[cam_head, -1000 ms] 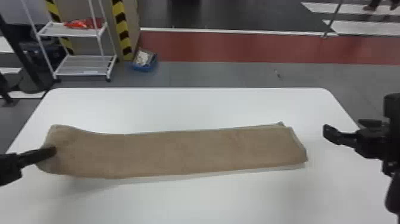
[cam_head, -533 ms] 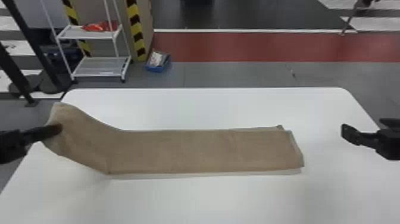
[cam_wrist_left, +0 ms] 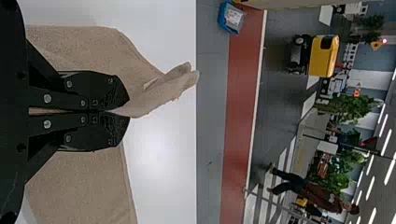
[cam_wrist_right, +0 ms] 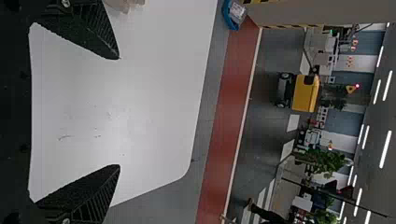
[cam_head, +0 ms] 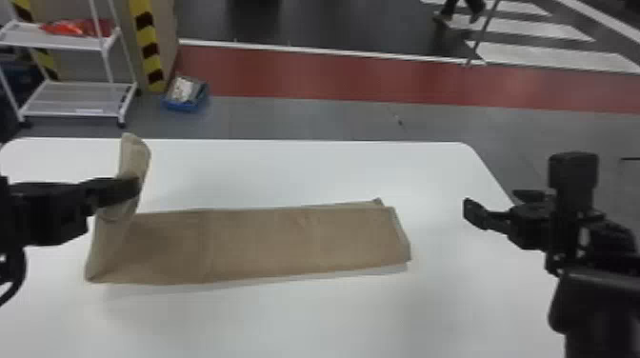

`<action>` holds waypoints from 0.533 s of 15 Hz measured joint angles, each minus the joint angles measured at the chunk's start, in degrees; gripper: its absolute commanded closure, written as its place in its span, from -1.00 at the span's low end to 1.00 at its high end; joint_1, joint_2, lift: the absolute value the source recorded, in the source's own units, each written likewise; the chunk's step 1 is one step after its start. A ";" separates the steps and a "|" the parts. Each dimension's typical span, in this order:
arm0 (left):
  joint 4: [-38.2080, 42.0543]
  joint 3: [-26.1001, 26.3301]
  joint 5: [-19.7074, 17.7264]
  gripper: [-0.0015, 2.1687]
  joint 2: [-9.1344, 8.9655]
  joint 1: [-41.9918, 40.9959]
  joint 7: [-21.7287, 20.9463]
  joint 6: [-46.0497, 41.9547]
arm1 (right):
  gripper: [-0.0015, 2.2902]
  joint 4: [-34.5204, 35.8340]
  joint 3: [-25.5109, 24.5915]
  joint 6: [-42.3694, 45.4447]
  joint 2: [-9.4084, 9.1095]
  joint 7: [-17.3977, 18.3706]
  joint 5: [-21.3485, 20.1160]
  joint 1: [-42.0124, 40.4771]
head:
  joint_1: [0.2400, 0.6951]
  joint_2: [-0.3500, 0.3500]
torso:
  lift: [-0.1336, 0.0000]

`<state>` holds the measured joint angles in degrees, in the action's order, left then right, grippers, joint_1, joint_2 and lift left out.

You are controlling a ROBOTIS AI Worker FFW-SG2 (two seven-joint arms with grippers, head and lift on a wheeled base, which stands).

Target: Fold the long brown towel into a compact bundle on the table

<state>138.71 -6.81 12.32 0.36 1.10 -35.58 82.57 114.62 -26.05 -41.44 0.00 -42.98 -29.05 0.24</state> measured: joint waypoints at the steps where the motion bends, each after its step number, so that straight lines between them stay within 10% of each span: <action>1: 0.12 1.90 0.94 0.43 -0.16 -0.30 0.14 0.00 | -0.96 0.05 0.02 0.11 0.00 0.05 0.19 -0.14 | 1.00 -0.66 | -0.84; 8: -1.53 16.03 8.20 0.43 -0.27 -2.42 3.54 -1.72 | -0.96 0.27 -0.48 1.02 0.00 0.18 2.37 -1.44 | 1.00 -0.88 | -0.84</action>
<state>137.18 9.22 20.52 0.09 -1.32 -32.04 80.85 114.88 -26.53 -40.42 0.00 -42.80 -26.68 -1.21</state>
